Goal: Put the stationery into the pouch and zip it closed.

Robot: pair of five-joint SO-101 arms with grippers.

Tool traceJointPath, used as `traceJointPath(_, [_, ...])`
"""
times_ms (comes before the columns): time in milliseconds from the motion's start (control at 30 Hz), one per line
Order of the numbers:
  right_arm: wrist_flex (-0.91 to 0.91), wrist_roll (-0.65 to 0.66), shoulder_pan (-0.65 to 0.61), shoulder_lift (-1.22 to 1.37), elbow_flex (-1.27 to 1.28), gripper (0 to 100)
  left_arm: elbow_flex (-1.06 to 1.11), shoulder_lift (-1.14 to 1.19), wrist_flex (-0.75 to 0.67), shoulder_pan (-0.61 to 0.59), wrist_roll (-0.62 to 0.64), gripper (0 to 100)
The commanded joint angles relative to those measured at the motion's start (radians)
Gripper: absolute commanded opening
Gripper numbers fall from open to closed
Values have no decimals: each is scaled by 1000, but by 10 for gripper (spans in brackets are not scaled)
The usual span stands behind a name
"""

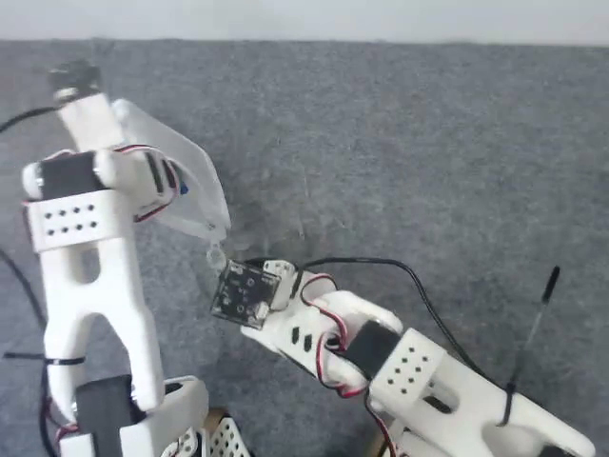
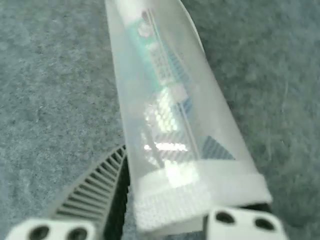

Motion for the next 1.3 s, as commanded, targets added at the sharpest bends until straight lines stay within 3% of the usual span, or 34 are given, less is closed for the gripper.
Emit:
traceJointPath(0, [18, 17, -64, -108, 26, 6, -58, -5, 9, 97, -87, 214])
traceJointPath(300, [19, 11, -68, -297, 118, 6, -61, -5, 23, 390, -206, 214])
traceJointPath(433, [18, 9, -68, -360, 152, 6, -108, -5, 37, 436, -212, 214])
traceJointPath(600, [18, 9, -62, -407, 170, 6, -225, -5, 107, 437, -213, 214])
traceJointPath(933, [18, -95, 85, -412, 126, 9, -188, -5, 60, 391, -207, 214])
traceJointPath(1133, [24, -153, 177, -410, 87, 9, -199, -5, 104, 269, -173, 210])
traceJointPath(1267, [139, -173, 183, -384, 17, 10, -196, -5, 118, 161, -129, 209])
